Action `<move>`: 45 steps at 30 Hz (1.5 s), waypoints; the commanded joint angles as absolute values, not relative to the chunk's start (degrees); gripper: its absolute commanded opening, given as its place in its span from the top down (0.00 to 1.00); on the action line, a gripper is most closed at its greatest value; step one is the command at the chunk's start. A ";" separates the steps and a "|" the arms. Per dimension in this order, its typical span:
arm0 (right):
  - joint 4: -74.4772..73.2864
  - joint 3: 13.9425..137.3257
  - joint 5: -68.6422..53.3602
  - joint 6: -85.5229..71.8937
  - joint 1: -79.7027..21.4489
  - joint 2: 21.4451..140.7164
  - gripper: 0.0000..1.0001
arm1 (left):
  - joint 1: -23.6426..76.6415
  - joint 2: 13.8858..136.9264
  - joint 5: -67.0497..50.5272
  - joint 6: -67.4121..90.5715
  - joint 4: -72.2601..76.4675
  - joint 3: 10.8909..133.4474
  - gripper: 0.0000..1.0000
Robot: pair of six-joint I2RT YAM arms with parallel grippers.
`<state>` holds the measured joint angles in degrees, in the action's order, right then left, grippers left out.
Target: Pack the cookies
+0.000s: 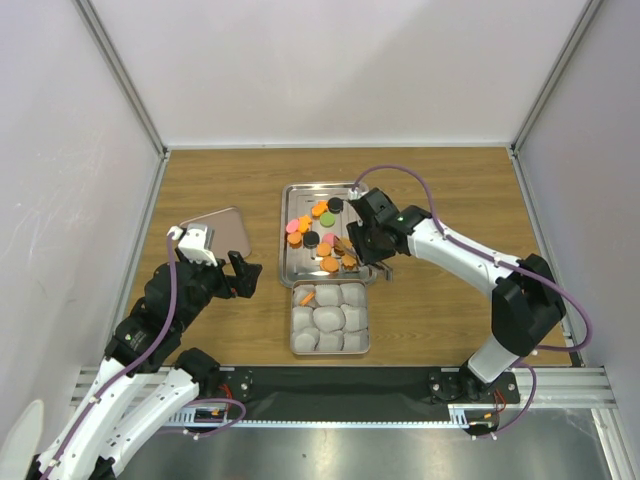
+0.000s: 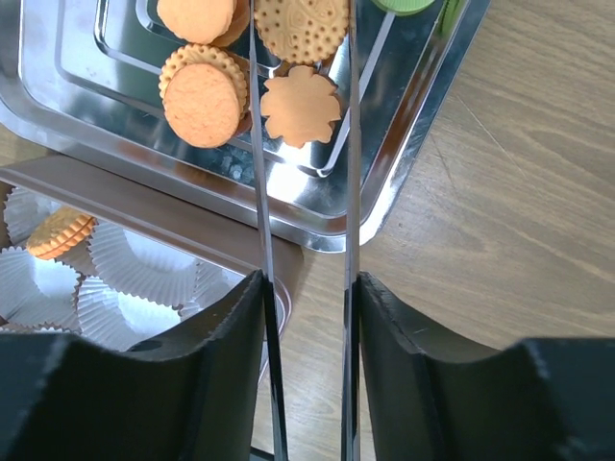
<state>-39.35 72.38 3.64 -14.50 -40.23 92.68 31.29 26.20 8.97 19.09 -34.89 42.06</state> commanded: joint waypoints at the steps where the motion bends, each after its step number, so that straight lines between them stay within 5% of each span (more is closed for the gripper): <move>1: -40.08 75.76 5.01 -13.80 -40.26 91.94 0.62 | 31.73 26.37 9.93 19.51 -33.58 42.10 0.00; 16: -44.91 76.91 5.54 -15.20 -40.86 78.85 0.69 | 31.73 26.46 9.76 19.51 -33.57 42.10 0.00; 25: -49.48 74.10 6.77 -19.95 -53.43 71.73 0.68 | 31.82 26.46 9.49 19.42 -33.49 42.01 0.00; 45: -48.16 67.85 8.00 -23.55 -61.44 73.74 0.67 | 31.73 26.81 9.40 19.42 -33.57 42.01 0.00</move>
<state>-50.33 67.94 7.27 -22.50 -60.84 73.82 31.29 26.63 8.99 19.27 -34.89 42.04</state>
